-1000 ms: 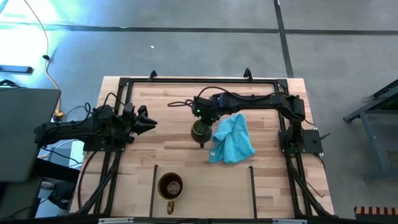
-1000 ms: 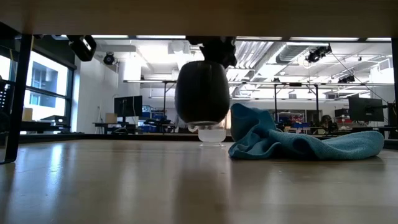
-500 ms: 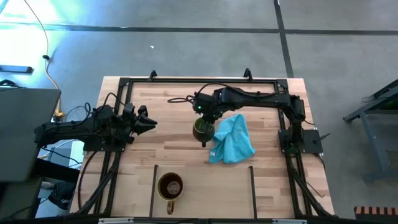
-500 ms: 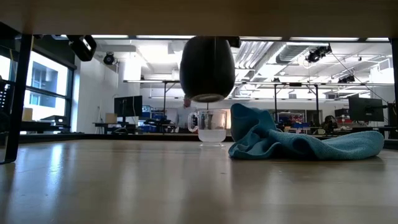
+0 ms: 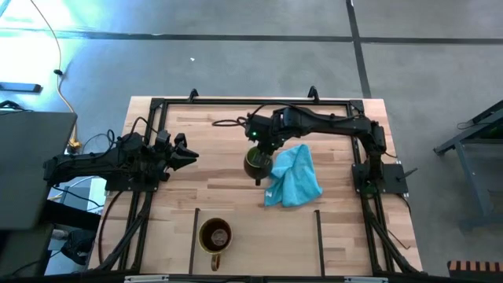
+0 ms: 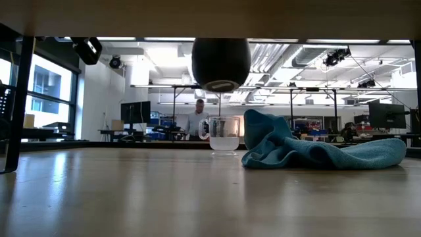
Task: Stack small to large cups/mugs on shelf
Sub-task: Put the black green mug on the shelf
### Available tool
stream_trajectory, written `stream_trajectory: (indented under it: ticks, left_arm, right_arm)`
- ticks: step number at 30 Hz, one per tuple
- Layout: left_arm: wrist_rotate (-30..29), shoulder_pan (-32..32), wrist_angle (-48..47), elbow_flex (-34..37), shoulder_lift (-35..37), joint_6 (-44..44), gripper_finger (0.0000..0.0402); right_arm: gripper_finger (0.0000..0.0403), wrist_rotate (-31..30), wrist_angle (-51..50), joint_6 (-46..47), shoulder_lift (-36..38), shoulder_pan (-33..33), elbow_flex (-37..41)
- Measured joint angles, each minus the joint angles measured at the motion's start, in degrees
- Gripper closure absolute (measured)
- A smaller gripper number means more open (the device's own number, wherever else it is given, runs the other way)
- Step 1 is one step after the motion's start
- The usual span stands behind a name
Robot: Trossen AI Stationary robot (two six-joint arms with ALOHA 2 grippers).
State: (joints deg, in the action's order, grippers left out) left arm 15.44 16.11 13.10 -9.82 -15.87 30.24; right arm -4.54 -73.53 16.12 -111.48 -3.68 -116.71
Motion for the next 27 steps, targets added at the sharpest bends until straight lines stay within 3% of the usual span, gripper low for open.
stream_trajectory:
  ticks: [27]
  left_arm:
    - [0.00,0.00,0.13,0.00,-0.01,0.04,0.0316]
  right_arm:
    - [0.0403,0.16,-1.81,7.19,4.71,4.17,0.04]
